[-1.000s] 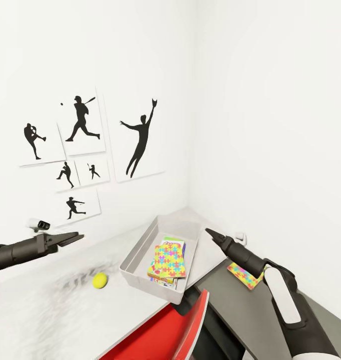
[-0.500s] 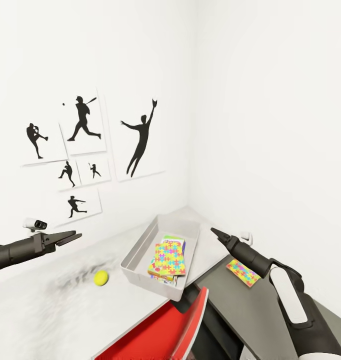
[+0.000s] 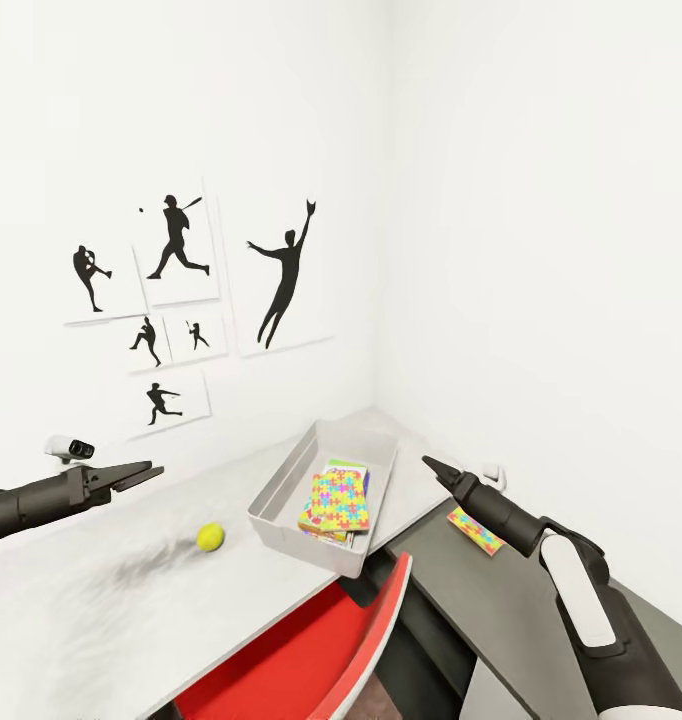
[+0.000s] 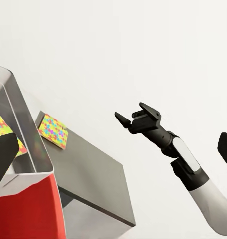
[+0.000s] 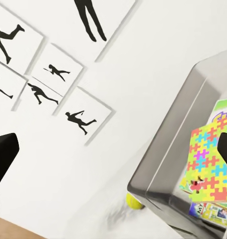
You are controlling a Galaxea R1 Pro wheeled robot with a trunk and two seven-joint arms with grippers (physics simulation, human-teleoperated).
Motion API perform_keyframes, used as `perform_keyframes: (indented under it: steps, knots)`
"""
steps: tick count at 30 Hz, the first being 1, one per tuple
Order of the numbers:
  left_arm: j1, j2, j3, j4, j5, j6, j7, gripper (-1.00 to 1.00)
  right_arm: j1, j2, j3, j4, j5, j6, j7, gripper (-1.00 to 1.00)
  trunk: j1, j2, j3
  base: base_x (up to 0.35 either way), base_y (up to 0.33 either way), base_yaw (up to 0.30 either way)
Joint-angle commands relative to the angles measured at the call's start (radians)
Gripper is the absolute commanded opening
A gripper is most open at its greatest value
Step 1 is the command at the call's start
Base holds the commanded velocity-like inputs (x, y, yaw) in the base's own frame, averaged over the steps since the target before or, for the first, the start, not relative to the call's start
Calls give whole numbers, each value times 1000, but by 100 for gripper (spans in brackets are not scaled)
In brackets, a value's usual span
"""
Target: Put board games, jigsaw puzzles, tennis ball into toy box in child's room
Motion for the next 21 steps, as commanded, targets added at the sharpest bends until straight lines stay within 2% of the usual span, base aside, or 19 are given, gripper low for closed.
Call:
perform_keyframes:
  steps: [1, 6, 12, 21]
  knots:
    - [0, 0, 0, 0, -1, 11, -4, 100, 0, 0, -2, 0, -3, 7, 1, 100, 0, -1, 0, -17, 0, 0]
    - [0, 0, 0, -1, -1, 11, -4, 100, 0, 0, -3, 2, -3, 7, 1, 100, 0, -1, 0, -6, 0, 0]
    - [0, 0, 0, -2, -1, 11, -4, 100, 0, 0, -38, 14, -3, 7, 1, 100, 0, -1, 0, 0, 0, 0]
    - [0, 0, -6, -5, -1, 11, -4, 100, 0, 0, -50, 35, -3, 6, 0, 100, 0, -1, 0, -5, 0, -2]
